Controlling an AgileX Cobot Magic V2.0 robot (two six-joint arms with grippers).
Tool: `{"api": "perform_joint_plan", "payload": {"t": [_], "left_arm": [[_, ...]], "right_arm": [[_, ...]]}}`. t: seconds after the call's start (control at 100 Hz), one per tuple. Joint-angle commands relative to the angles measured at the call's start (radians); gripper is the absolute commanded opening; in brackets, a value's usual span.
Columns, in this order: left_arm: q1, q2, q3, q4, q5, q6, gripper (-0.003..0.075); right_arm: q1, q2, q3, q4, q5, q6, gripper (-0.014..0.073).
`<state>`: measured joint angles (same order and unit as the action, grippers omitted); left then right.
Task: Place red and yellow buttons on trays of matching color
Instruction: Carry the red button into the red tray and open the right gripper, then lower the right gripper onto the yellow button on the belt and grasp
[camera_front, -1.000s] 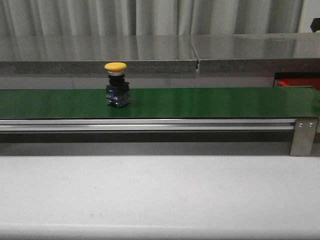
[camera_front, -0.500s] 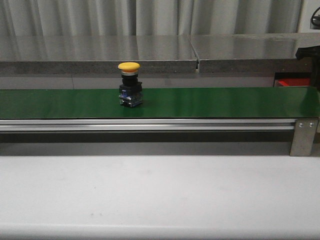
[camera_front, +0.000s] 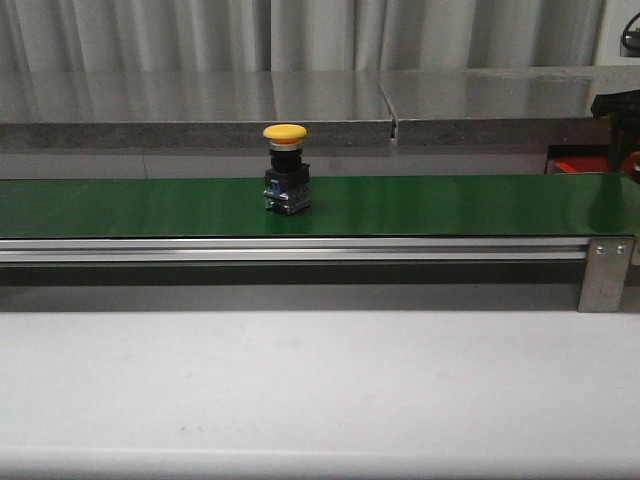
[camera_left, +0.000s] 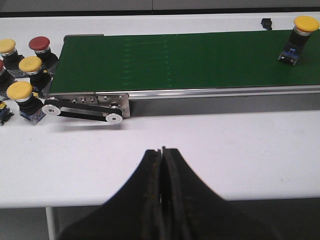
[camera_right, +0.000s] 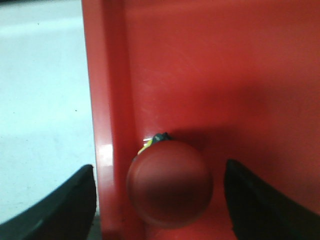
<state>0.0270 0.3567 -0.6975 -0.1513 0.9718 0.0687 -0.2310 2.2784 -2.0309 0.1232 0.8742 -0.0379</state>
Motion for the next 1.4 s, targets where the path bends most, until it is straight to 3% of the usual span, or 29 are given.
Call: {"api": "perform_joint_plan", "payload": {"t": [0.0,0.37,0.87,1.39], "left_arm": [[-0.006,0.010,-0.025,-0.010,-0.068,-0.003,-0.0020],[-0.006,0.010,-0.025,-0.010,-0.068,-0.003,-0.0020],[-0.006,0.010,-0.025,-0.010,-0.068,-0.003,-0.0020],[-0.006,0.010,-0.025,-0.010,-0.068,-0.003,-0.0020]], "right_arm": [[-0.003,-0.103,-0.034,-0.010,-0.035,-0.011,0.0542],[0.081,-0.254,-0.006,-0.022,0.078,-0.011,0.0542],[0.278,-0.523,0.291,-0.021,0.120,-0.048,0.0542],[0.506,-0.529,0.310,0.056,0.193,-0.196,0.0542]]}}
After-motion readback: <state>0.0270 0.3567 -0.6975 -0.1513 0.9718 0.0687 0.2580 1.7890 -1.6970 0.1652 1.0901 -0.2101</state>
